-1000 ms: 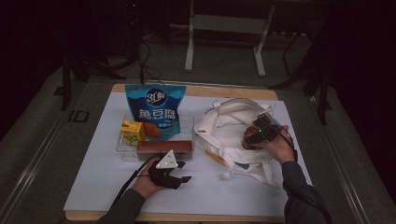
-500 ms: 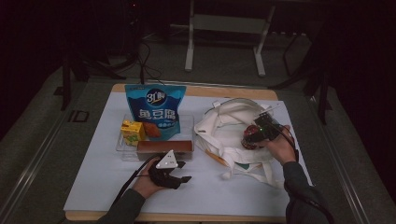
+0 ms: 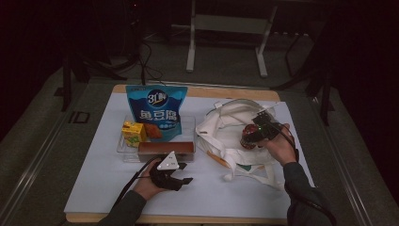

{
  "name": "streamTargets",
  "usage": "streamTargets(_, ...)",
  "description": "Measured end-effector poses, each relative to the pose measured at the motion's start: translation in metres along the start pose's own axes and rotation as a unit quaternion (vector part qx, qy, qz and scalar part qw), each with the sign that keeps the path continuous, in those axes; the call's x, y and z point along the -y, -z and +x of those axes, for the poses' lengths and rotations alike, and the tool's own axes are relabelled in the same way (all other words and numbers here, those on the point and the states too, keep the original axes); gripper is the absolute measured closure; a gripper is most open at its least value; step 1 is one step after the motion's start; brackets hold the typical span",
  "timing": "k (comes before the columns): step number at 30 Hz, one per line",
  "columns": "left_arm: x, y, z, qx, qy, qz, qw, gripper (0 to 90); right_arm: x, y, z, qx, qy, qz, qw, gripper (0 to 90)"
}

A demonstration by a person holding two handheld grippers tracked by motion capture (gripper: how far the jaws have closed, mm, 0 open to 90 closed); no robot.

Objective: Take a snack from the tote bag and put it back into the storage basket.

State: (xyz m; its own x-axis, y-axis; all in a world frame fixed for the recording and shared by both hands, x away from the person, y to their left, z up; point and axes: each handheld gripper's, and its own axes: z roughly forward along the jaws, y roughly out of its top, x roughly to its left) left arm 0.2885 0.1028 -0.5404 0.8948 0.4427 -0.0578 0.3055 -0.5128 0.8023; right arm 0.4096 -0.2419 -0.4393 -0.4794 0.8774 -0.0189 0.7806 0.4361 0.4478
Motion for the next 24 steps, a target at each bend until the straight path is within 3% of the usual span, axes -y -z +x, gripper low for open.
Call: streamTargets(24,0.000,0.000,0.000,0.000,0.000,0.000,1.0000,39.3,-0.014,0.014,0.022,-0.014,0.016,-0.012,0.9997,25.8)
